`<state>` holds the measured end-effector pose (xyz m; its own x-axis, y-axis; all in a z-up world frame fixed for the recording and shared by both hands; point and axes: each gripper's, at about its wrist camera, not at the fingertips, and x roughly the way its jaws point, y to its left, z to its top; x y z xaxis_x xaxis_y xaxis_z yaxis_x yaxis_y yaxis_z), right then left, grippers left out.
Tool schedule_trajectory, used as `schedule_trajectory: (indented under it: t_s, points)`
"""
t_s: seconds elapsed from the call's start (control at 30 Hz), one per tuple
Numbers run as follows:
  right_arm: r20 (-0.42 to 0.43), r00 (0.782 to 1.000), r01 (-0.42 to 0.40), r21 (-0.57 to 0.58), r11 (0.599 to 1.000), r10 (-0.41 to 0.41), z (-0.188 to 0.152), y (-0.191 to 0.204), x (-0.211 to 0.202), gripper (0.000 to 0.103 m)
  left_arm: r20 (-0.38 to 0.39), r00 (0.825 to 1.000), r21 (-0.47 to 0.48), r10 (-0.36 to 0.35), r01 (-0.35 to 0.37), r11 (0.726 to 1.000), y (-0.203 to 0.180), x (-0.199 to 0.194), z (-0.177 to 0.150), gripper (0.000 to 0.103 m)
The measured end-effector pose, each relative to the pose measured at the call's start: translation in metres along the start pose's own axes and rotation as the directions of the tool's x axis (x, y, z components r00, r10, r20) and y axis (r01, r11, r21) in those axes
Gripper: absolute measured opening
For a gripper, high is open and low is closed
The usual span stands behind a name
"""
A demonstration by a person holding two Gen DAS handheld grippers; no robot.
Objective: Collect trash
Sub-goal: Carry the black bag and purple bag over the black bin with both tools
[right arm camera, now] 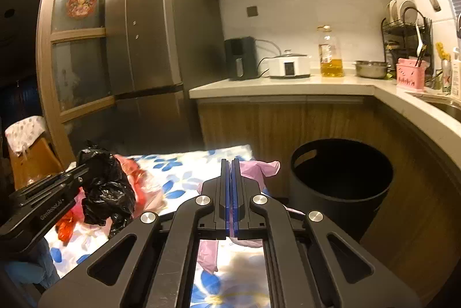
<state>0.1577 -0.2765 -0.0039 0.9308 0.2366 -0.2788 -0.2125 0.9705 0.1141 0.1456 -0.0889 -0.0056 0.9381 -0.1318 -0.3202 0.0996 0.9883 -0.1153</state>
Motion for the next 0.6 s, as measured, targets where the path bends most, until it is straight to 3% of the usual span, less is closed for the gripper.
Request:
schedule_trajectory:
  t_s: [0.6]
  points:
    - [0.086, 0.982, 0.167, 0.044, 0.985, -0.171, 0.032, -0.070, -0.005, 0.002, 0.037, 0.988, 0.110, -0.152, 0.147, 0.983, -0.096, 0.054, 0.037, 0.002]
